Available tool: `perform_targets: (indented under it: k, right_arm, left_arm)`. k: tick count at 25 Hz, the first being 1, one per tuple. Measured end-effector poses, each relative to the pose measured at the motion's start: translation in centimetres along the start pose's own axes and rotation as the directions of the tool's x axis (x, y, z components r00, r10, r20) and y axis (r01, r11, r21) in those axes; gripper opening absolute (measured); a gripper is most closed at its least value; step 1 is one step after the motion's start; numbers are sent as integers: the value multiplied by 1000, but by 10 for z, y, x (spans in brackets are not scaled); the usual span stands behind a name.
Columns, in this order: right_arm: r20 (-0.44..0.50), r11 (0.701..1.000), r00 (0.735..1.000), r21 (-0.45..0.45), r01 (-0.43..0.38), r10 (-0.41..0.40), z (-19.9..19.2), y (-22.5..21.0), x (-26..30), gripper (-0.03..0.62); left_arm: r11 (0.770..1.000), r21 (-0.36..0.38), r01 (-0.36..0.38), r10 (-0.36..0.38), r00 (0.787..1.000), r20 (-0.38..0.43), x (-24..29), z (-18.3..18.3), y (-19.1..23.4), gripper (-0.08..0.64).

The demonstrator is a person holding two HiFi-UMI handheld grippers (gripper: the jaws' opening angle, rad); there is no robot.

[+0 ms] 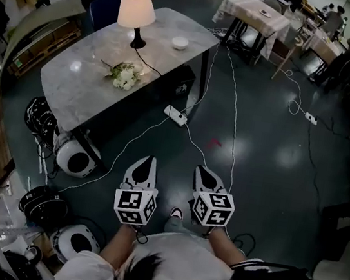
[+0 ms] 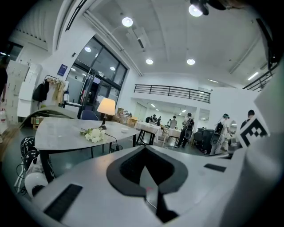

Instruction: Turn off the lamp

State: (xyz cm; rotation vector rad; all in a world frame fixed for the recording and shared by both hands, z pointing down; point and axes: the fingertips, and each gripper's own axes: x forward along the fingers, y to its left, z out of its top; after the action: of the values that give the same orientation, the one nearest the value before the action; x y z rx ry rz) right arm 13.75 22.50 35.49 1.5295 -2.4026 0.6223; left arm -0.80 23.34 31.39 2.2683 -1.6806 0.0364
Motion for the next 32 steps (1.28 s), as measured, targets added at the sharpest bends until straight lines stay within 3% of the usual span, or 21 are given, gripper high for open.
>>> perform_targets:
  k: [5,17,32]
  right_arm:
    - [-21,1000,1000,-15,-23,23,8,-27,14,-1]
    - [-35,996,997,-54,-72,70,31,-81,41,0]
    - [-61,997,996,-35,-65,62,31,-115,69,-1]
  left_arm:
    - [999,-38,-24,24,1000,-6,30,-1,-6,-5]
    - [998,-13,-59,59,998,-13,86,3,-33,-5]
    - [991,-56,-122,119,991,-57,117,-20,-6,-5]
